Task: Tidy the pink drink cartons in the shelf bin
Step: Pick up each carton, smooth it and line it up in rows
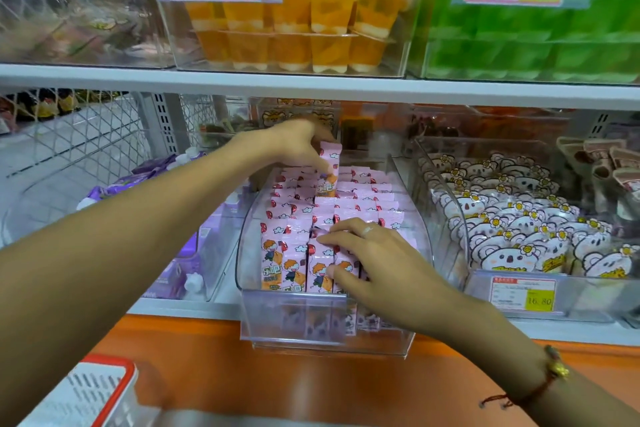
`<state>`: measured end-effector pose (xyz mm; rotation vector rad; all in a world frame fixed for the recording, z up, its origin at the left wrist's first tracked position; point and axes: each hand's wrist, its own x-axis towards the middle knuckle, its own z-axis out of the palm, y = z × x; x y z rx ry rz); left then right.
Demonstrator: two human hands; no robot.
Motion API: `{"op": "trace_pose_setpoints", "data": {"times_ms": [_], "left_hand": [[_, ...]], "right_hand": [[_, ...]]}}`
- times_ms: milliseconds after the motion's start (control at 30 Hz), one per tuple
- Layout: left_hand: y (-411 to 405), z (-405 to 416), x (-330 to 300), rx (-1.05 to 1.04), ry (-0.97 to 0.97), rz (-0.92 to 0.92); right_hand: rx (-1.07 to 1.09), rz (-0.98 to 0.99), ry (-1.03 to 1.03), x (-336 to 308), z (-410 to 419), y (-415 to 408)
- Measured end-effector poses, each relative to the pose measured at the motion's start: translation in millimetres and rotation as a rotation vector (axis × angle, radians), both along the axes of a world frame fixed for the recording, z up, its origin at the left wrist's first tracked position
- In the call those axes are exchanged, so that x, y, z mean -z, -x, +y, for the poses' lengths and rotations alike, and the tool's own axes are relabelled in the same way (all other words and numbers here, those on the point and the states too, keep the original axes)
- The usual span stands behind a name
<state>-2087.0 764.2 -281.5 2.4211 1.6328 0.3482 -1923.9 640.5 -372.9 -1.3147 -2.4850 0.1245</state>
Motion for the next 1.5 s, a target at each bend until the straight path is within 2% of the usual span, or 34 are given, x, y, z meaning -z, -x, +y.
{"op": "trace_pose_setpoints", "data": {"times_ms": [100,267,333,533,633,833,1000,1133,1267,1367,1500], "left_hand": [[2.0,-2.9,13.4,-0.014,0.027,0.051],[-0.8,-5.9,56.2,-0.019,-0.101,0.013],[-0.3,-5.6,59.4,0.008,-0.114,0.081],[-0.4,-9.1,56.1,0.091,-0.012,0.217],[2.3,-11.6,49.0,0.096,-0.092,0.208],[1.1,-15.1,54.3,0.074,-0.111,0.156],[2.6,-20.3,54.5,0.048,-0.283,0.1],[5.0,-20.0,50.2,0.062,-0.19,0.124],[2.5,-19.5,50.7,0.073,-0.198,0.18],[2.7,-23.4,53.8,0.027,-0.276,0.073],[6.3,-35.4,46.8,-0.103,-0.333,-0.334]], "right_hand": [[0.002,-0.003,0.001,-1.3,-0.2,0.1],[0.004,-0.007,0.0,-2.4,-1.7,0.5],[0.004,-0.009,-0.007,-2.5,-1.6,0.5],[0.019,-0.015,-0.077,-3.1,-2.9,2.3],[0.029,-0.021,-0.155,-5.3,-3.3,6.1],[0.05,-0.053,-0.111,-3.7,-3.6,8.8],[0.044,-0.044,-0.111,-3.5,-3.1,9.7],[0.043,-0.04,-0.106,-2.8,-4.1,10.1],[0.034,-0.037,-0.098,-3.8,-4.0,8.2],[0.027,-0.022,-0.095,-3.4,-4.0,7.5],[0.02,-0.003,-0.105,-2.1,-3.1,7.4]]}}
